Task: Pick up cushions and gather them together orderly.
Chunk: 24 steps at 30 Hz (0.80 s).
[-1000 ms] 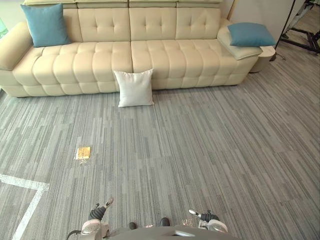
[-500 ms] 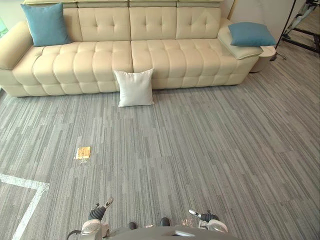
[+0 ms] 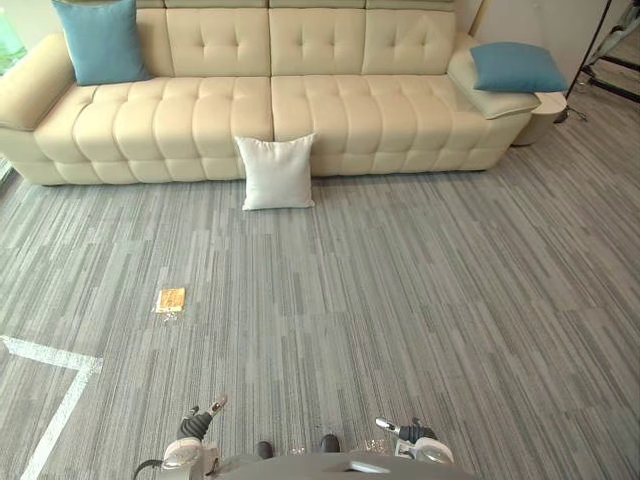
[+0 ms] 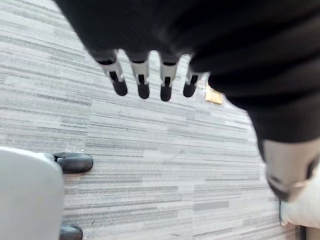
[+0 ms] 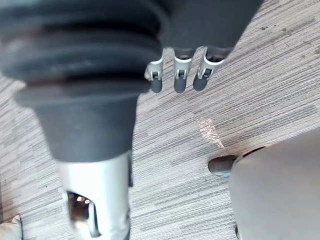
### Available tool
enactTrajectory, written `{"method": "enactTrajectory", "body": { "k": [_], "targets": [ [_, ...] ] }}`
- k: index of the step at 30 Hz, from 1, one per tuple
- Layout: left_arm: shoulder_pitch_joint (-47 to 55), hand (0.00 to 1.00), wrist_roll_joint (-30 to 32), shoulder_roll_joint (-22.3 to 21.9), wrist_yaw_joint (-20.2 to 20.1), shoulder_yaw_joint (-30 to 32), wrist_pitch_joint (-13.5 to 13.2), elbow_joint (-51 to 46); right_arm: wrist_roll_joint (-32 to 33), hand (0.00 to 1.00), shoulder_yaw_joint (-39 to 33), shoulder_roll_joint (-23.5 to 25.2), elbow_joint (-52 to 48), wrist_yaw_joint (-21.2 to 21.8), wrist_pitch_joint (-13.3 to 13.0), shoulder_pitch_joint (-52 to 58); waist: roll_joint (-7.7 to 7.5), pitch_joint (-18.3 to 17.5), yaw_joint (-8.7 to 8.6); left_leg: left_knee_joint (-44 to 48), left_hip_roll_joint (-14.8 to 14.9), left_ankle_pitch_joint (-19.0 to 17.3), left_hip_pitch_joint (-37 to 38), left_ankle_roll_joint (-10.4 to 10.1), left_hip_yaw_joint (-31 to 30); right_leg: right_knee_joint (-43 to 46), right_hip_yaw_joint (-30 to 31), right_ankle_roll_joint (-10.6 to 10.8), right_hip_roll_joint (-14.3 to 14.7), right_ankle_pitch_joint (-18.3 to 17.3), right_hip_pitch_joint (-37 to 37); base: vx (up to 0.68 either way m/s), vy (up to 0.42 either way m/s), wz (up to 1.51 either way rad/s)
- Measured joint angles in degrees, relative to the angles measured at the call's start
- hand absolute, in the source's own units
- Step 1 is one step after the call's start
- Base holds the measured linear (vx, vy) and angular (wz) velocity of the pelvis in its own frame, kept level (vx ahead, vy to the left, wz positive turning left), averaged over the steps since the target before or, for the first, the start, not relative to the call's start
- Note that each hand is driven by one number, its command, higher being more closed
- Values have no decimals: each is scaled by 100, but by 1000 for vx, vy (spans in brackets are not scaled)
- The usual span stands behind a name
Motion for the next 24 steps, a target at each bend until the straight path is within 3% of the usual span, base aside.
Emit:
{"method": "enactTrajectory", "body": {
  "k": [4,5,7,9,12,14,15,16,17,18,20,22,24],
  "targets": [
    [-97,0,-6,-36,2,174,0,-28,6,0,-11,7,-74,-2,-9,-28,63,199,31,1124,175,-670,-428,-129,213,369,-170,-55,-19,-298,-12,13,-23,9],
    [-106,0,-8,-79,2,244,4,-64,6,0,-11,8,-240,-3,-10,-9,113,266,16,1653,324,-892,-589,-274,489,610,-210,-83,-20,-491,-22,10,-12,22],
    [-103,0,-37,-143,-8,288,9,-284,9,0,-4,37,-459,-6,-17,77,93,335,30,2950,532,-938,-1113,-369,1036,1047,-325,-123,-154,-882,-124,29,14,38],
    [-103,0,-147,-283,-11,467,0,-492,10,0,64,7,-468,-10,-7,91,108,389,82,4145,827,-1029,-1725,-192,1337,1222,-340,-126,-230,-1072,-102,98,61,17],
    [-117,0,-227,-310,-14,457,-7,-501,11,0,30,-21,-483,-12,0,17,195,431,94,4217,1056,-1385,-2172,-123,1480,1380,-324,8,-526,-1296,39,228,173,1],
    [-137,0,-227,-325,-14,436,-18,-543,12,0,34,-22,-472,-13,3,17,185,436,119,3653,1007,-1263,-2388,-160,1434,1389,-306,221,-812,-1442,146,327,294,-2],
    [-140,0,-229,-349,-11,436,-21,-584,11,0,51,-26,-468,-21,7,18,204,447,130,2793,988,-849,-2493,-208,1420,1358,-313,443,-1018,-1579,300,274,264,3],
    [-140,0,-227,-358,-6,433,-24,-588,11,0,52,-26,-467,-24,7,20,223,443,128,2418,984,-651,-2517,-230,1416,1332,-314,523,-1065,-1629,366,475,477,1],
    [-148,0,-230,-383,1,432,-25,-603,10,0,79,-36,-463,-28,8,35,222,428,164,2072,971,219,-2449,-205,1461,1272,-321,672,-1172,-1720,488,362,328,-1],
    [-159,0,-233,-391,4,429,-25,-606,10,0,104,-48,-459,-30,9,27,196,433,178,2064,923,384,-2433,-31,1526,1235,-318,659,-1206,-1725,532,448,379,-6],
    [-300,0,-281,-308,13,466,-66,-637,7,0,263,119,-461,-40,4,-126,28,460,265,2668,909,-233,-2734,109,1629,939,-255,303,-1188,-1295,505,421,237,-20],
    [-331,0,-335,-229,9,498,-75,-644,1,0,257,222,-448,-39,2,-184,-27,442,346,3305,1013,-559,-2775,338,1774,683,-23,318,-1268,-722,672,491,295,-35],
    [-305,0,-336,-145,9,500,-78,-629,-3,0,255,271,-431,-10,3,-185,-99,395,367,3644,973,-636,-2763,405,1762,856,42,382,-1427,-468,620,285,152,-40]
  ]
}}
